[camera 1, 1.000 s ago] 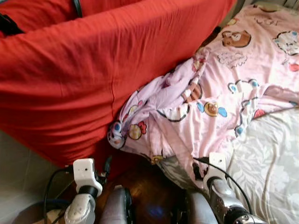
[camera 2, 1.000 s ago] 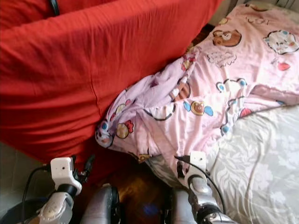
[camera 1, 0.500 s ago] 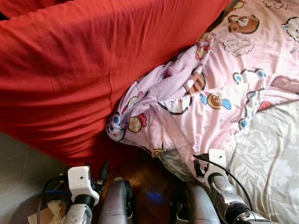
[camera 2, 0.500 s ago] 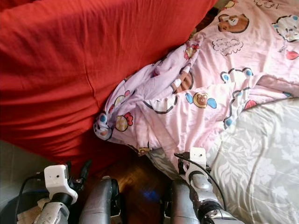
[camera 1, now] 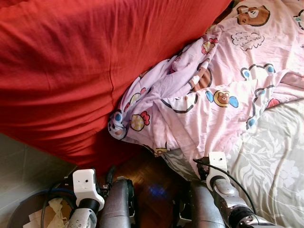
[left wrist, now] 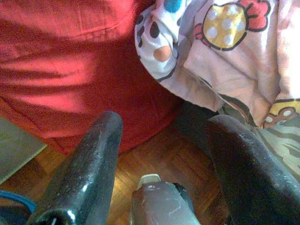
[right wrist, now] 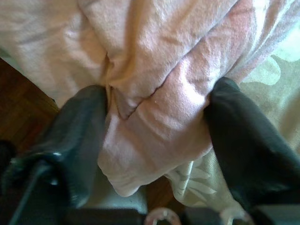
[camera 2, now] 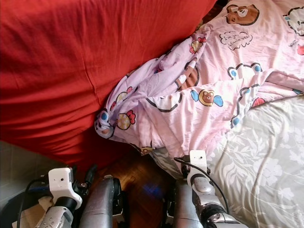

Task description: Clean up the room

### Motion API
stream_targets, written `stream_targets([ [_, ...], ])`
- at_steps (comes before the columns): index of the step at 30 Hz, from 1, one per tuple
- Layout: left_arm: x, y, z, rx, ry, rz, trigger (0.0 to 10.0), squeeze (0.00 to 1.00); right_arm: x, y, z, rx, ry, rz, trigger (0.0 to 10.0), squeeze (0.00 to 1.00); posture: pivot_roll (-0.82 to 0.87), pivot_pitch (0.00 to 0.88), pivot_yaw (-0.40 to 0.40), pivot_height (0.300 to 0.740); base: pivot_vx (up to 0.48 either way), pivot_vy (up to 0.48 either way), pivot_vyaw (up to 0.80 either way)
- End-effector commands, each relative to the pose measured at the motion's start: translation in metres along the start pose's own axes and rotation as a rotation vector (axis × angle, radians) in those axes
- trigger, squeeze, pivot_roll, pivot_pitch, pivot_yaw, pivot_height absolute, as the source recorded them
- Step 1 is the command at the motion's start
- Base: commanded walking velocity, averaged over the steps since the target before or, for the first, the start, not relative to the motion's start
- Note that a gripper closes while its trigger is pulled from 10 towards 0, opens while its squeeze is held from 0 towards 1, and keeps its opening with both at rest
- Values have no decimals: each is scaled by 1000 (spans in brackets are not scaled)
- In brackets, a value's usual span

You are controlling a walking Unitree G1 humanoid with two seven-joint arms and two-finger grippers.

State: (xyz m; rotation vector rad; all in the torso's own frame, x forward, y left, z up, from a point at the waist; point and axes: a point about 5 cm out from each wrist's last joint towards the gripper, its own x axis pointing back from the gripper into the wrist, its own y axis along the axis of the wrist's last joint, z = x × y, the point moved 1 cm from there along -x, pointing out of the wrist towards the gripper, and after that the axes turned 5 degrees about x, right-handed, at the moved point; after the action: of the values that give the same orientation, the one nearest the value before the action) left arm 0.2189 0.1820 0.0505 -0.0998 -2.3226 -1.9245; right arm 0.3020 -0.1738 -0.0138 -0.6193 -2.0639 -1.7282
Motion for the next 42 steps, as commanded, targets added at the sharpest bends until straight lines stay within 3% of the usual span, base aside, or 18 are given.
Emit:
stream_targets([
  [1,7,-6,2,10,15,35,10000,0,5,-23,6,8,24,77,0,0,121,404,25,636,0,0,0],
  [22,5,-13,0,15,18,47,10000,0,9,-32,13,12,37,88,0,0,94,374,14,636,0,0,0],
  [28,-5,-12,2,13,21,39,10000,0,9,-30,12,-12,40,58,0,0,73,328,11,636,0,0,0],
  [36,-26,-13,4,13,30,29,10000,0,8,-24,-3,-80,-10,3,0,0,39,243,5,636,0,0,0],
  [42,-31,-18,8,12,41,36,10000,0,9,-24,-12,-115,-43,-21,0,0,27,214,4,636,0,0,0],
])
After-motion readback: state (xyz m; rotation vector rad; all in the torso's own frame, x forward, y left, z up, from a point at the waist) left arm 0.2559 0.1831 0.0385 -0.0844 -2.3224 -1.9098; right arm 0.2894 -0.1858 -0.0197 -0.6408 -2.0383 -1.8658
